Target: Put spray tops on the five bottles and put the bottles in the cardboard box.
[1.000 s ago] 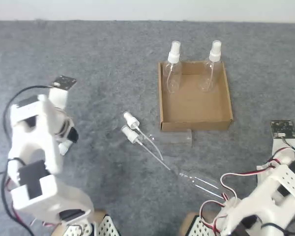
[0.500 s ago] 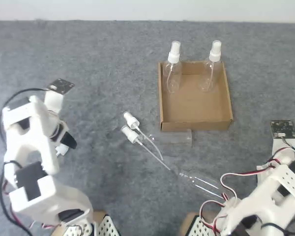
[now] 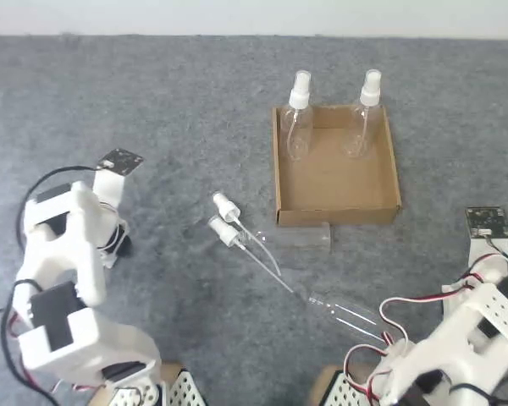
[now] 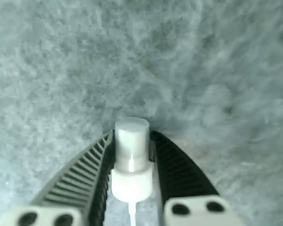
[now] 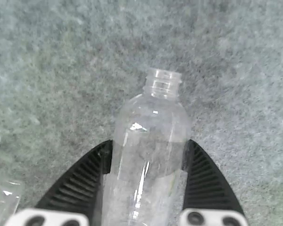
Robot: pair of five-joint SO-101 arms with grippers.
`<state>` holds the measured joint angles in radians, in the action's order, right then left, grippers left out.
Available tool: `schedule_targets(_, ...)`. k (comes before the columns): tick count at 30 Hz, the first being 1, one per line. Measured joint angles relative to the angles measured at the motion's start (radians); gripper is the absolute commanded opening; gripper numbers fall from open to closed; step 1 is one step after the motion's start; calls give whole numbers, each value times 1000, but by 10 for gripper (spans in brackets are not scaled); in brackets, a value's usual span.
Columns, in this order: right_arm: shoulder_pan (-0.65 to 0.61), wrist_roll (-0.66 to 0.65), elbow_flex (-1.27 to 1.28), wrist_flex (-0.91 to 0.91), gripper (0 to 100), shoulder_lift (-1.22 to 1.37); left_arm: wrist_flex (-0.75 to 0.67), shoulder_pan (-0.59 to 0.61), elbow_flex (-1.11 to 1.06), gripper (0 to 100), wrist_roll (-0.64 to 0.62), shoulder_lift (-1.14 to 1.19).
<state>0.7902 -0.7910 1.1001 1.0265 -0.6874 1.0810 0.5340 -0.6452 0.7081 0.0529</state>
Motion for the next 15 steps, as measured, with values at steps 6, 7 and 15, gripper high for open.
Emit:
schedule_targets(6,0,0,0,-26,106,0,107,-55,-18,33,-55,-186)
schedule_targets(7,0,0,0,-34,106,0,127,-78,-35,34,-78,-229)
schedule_targets(15,0,0,0,-37,106,0,184,-408,-169,34,-417,-482)
